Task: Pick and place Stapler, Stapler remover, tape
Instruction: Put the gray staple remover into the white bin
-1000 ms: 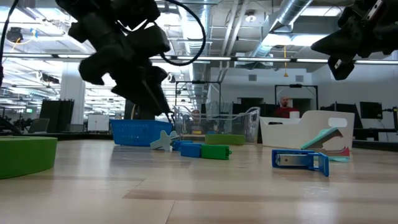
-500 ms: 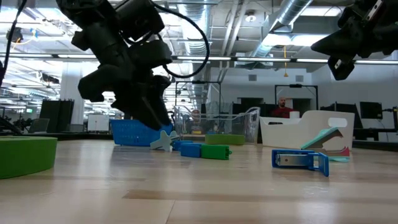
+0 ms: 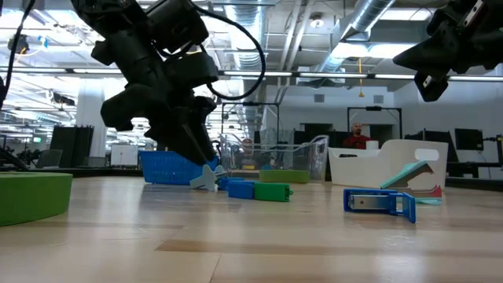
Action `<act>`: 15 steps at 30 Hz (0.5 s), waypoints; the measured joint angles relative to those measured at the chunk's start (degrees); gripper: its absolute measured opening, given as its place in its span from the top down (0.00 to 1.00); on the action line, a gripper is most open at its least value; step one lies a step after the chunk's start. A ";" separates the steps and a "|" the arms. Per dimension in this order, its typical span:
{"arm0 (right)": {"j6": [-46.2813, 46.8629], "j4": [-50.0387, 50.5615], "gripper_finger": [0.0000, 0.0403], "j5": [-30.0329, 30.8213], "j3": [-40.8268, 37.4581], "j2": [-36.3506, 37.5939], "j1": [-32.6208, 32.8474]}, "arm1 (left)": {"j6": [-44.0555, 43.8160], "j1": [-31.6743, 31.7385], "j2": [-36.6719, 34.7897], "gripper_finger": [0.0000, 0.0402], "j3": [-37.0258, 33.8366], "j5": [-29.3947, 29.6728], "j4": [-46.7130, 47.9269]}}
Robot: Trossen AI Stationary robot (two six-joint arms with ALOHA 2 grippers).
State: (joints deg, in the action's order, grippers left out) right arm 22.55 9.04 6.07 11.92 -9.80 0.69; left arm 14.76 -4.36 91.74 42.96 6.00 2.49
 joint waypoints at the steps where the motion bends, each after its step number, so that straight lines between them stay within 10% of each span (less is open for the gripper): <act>1: 0.00 0.00 1.00 0.00 -0.01 0.00 0.00 | 0.00 -0.02 0.00 0.66 0.00 0.00 0.19; 15: -0.02 0.00 1.00 0.00 0.00 0.00 0.00 | -0.22 -0.02 0.00 0.67 0.00 0.83 -0.03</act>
State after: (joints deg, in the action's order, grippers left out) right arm 22.52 9.04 6.07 11.92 -9.80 0.69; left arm 14.55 -4.38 91.74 42.96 6.83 2.47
